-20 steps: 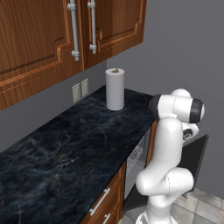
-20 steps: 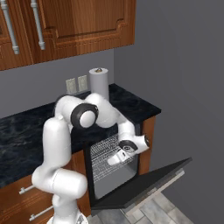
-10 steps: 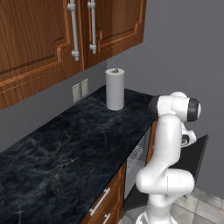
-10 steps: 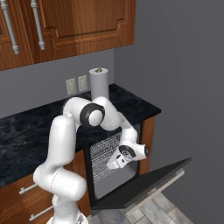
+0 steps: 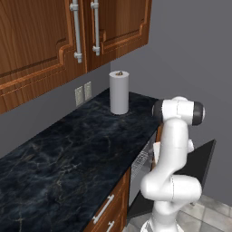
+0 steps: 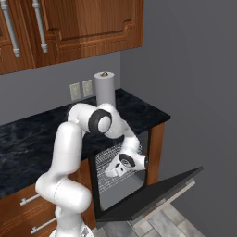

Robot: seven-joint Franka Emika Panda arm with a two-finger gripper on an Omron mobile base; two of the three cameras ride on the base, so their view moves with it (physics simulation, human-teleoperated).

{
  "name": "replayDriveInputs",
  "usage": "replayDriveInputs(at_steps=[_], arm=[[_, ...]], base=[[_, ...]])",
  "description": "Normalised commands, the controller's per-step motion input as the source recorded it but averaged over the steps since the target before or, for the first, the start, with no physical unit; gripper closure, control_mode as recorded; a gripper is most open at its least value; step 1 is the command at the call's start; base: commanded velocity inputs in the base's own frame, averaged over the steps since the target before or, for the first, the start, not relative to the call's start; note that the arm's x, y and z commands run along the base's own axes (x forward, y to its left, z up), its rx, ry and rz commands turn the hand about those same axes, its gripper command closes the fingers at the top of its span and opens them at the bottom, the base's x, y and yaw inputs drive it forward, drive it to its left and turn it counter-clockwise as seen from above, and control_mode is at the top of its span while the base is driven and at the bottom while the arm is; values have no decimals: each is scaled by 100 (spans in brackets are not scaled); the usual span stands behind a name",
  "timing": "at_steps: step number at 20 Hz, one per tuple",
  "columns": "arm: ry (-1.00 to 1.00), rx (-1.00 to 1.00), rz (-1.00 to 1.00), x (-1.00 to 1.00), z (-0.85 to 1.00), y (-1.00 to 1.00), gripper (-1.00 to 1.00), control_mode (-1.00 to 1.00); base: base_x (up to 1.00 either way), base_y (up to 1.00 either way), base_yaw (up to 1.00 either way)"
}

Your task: Open the dishwasher door and pull out the top rack.

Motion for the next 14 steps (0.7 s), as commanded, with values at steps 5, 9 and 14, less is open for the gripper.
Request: replayDriveInputs(at_steps=[5,9,14], arm=[[0,9,-1,58,-25,7,-100,-100],[-5,9,0,48,-45,0,-100,-100],[-13,5,0,42,-49,2,-100,-100]], base=[[0,0,0],[0,0,0],[0,0,0]])
